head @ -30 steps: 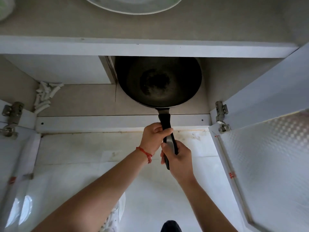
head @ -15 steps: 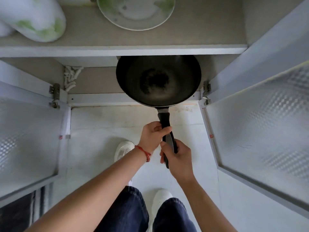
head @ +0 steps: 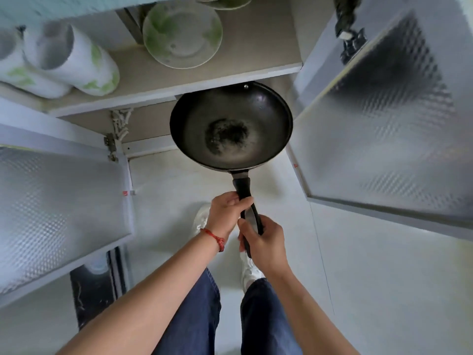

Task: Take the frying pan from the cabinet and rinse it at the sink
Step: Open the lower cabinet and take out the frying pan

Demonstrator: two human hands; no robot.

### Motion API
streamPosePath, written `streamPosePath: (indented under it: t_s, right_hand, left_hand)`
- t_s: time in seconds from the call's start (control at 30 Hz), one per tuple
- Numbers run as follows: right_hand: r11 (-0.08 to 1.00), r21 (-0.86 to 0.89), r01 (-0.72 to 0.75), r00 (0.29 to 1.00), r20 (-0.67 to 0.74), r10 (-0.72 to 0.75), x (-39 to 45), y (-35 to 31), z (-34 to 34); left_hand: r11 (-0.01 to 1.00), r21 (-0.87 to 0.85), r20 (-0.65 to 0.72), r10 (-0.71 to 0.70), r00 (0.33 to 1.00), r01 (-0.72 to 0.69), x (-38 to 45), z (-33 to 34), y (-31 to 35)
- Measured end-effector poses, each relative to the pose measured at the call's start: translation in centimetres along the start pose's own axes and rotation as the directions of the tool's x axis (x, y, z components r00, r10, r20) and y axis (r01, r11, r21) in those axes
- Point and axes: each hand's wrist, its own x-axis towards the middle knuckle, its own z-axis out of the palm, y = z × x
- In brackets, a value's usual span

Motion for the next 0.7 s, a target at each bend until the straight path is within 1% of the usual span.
streamPosePath:
  t_s: [0.07, 0.3, 0.43, 0.7]
  right_hand:
    - [1.000, 0.010, -0.006, 1.000, -0.026, 0.006, -2.4, -0.7, -0.1]
    - [0.974, 0.224, -0.033, 0.987, -0.143, 0.066, -9.9, -1.8, 2.2]
    - [0.941, 0.333, -0.057, 0.961, -0.236, 0.142, -13.3, -1.1, 4.6]
    - [0.852, 0.523, -0.032, 0.902, -0.352, 0.250, -20.2, 0.6, 6.8]
  left_hand:
    - [1.000, 0.024, 0.020, -0.014, 1.000, 0.013, -2.1, -0.2, 0.6]
    - [0.987, 0.146, 0.152, -0.086, 0.985, 0.064, -7.8, -2.8, 1.0]
    - [0.966, 0.252, 0.229, -0.122, 0.966, 0.063, -10.1, -4.5, 0.6]
    - [0.895, 0.446, 0.340, -0.191, 0.921, 0.020, -15.7, -5.6, -0.9]
